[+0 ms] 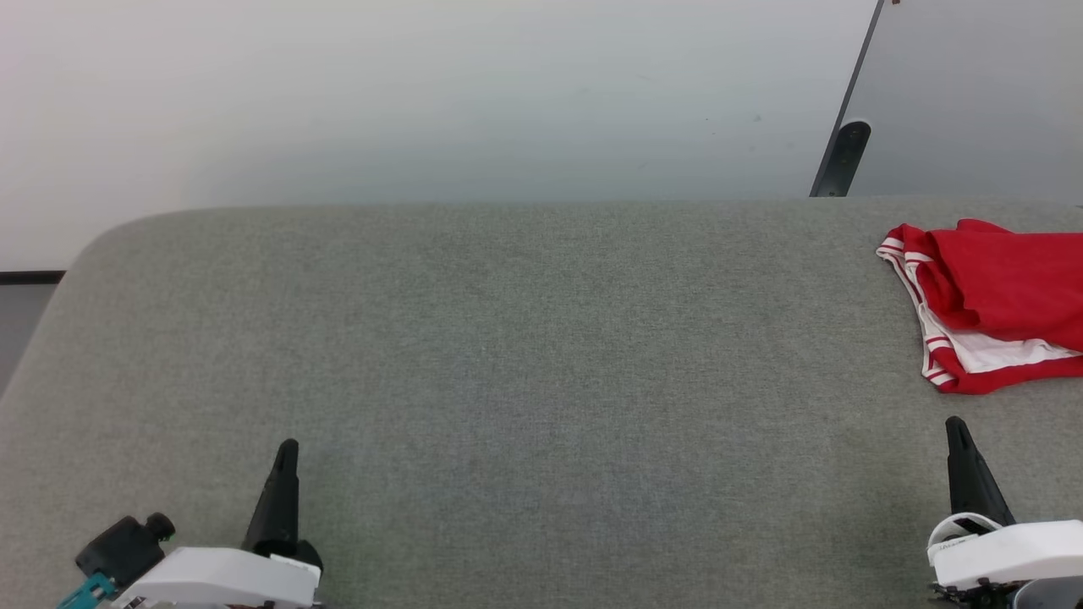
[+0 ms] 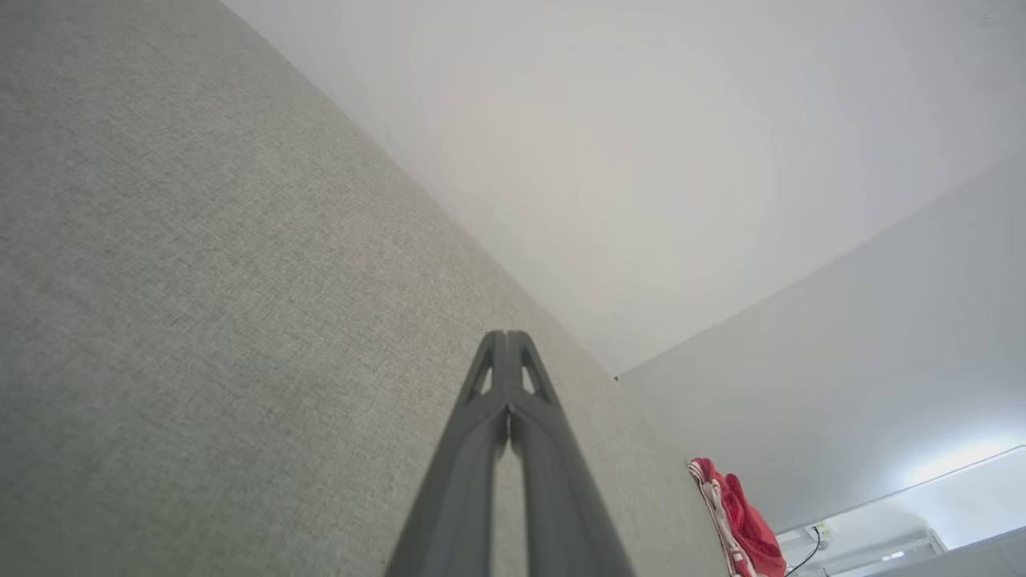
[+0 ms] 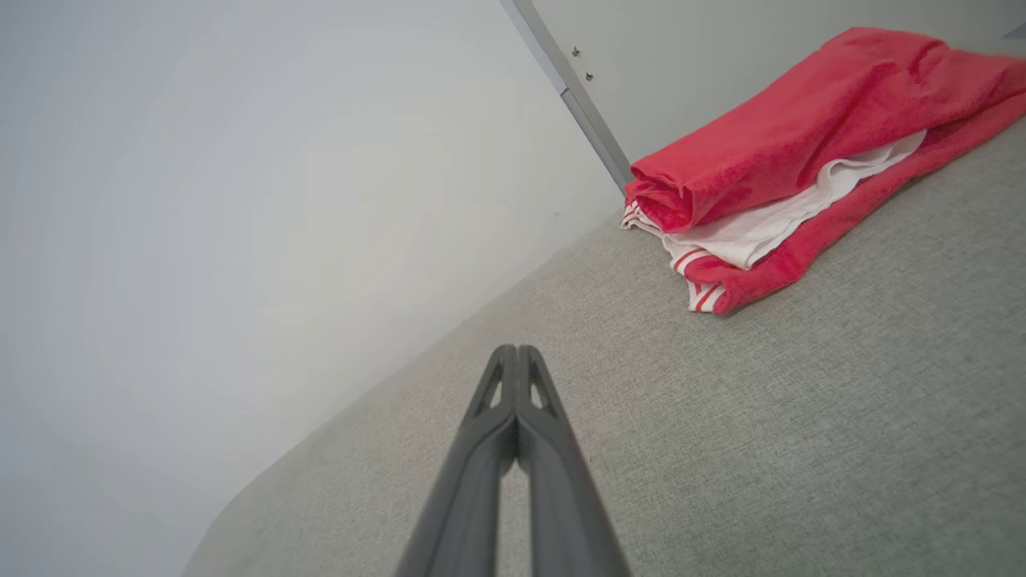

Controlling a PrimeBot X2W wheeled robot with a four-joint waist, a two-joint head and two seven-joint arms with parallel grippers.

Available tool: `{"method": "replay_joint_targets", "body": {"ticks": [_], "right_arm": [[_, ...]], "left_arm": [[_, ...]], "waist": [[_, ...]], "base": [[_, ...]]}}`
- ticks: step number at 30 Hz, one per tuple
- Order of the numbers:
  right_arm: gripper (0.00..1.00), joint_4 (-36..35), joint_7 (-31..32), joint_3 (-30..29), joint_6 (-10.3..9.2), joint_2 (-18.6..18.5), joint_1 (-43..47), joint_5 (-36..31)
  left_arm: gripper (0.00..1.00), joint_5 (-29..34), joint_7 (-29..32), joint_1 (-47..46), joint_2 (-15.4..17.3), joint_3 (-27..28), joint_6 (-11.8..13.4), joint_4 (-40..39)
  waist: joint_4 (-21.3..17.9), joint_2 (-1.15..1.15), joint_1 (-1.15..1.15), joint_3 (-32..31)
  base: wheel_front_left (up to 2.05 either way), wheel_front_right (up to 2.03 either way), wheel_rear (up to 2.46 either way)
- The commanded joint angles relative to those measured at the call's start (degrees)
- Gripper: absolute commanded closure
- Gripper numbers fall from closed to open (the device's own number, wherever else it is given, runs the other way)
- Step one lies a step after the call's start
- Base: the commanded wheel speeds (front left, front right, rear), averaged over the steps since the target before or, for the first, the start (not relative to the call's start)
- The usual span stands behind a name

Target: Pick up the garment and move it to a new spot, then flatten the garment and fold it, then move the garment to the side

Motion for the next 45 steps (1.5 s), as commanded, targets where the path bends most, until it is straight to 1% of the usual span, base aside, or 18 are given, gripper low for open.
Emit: {"method": "replay_joint_targets", "body": {"ticks": [1,23,35,45], "right_arm": [[1.00,-0.49,0.42,-0.38,-0.01,-0.12,-1.07,1.94],[1.00,0.19,4.28,-0.57,-0.02,0.93,-1.71,17.74],[1.00,0.50,6.01,-0.65,-0.03,1.40,-1.81,25.08],[1.00,0.74,7.29,-0.69,-0.03,1.71,-1.91,29.95]], "left_arm": [[1.00,-1.48,0.35,-1.45,0.14,0.45,0.01,-0.51],[1.00,-13.47,4.17,-2.39,-1.61,1.96,0.01,0.45],[1.00,-19.00,5.99,-2.69,-2.46,2.66,0.01,0.85],[1.00,-22.81,7.22,-3.02,-3.10,3.16,0.01,1.13]], "waist": [[-0.02,0.00,0.00,-0.02],[-0.38,0.00,0.00,-0.37],[-0.57,0.00,0.00,-0.57],[-0.72,0.00,0.00,-0.71]], "base": [[0.00,0.00,0.00],[0.00,0.00,0.00],[0.00,0.00,0.00],[0.00,0.00,0.00]]}}
